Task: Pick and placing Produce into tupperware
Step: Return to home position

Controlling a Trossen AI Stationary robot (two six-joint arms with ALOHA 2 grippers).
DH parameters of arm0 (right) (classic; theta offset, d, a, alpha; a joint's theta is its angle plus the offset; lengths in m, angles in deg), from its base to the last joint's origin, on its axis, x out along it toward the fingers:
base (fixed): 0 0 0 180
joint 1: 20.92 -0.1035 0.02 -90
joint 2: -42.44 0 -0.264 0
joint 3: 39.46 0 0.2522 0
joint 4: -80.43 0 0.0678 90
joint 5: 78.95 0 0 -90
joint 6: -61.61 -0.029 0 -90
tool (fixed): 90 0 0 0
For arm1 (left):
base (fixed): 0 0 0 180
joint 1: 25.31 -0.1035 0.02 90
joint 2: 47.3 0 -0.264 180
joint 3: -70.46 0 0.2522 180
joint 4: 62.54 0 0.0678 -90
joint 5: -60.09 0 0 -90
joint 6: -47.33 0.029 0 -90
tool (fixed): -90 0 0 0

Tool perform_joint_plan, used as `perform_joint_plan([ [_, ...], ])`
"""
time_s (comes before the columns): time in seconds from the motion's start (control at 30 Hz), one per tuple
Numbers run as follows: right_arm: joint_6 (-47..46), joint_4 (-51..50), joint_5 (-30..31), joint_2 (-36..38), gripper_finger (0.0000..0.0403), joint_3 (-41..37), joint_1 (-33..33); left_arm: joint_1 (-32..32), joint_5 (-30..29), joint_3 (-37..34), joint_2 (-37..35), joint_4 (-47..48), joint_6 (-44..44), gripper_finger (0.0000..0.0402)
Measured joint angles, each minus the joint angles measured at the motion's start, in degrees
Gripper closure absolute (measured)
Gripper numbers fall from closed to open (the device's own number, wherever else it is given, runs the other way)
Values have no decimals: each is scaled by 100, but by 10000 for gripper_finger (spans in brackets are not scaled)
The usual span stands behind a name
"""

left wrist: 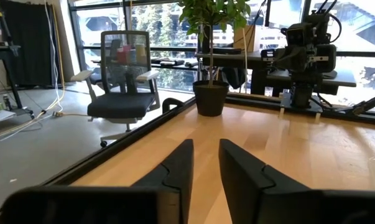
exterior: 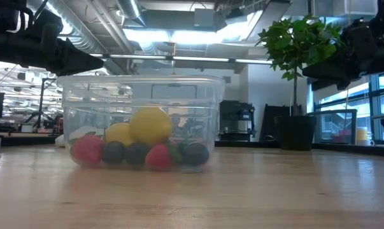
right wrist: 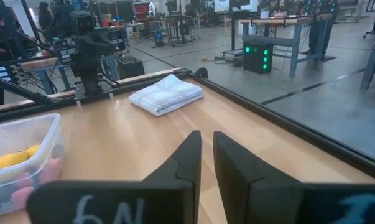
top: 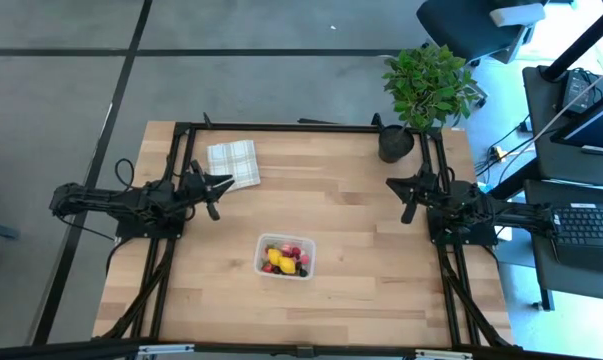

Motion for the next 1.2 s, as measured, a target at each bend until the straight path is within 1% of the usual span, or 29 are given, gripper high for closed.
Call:
perform_joint_plan([
  [0.83,5,-2,0,-2,358,1,0,0,3,0,0,-13,4,293],
  [1.07,4,-2,0,-2,358,1,2,0,5,0,0,-11,4,288],
  [1.2,7,-3,0,-2,358,1,0,0,5,0,0,-11,4,295],
])
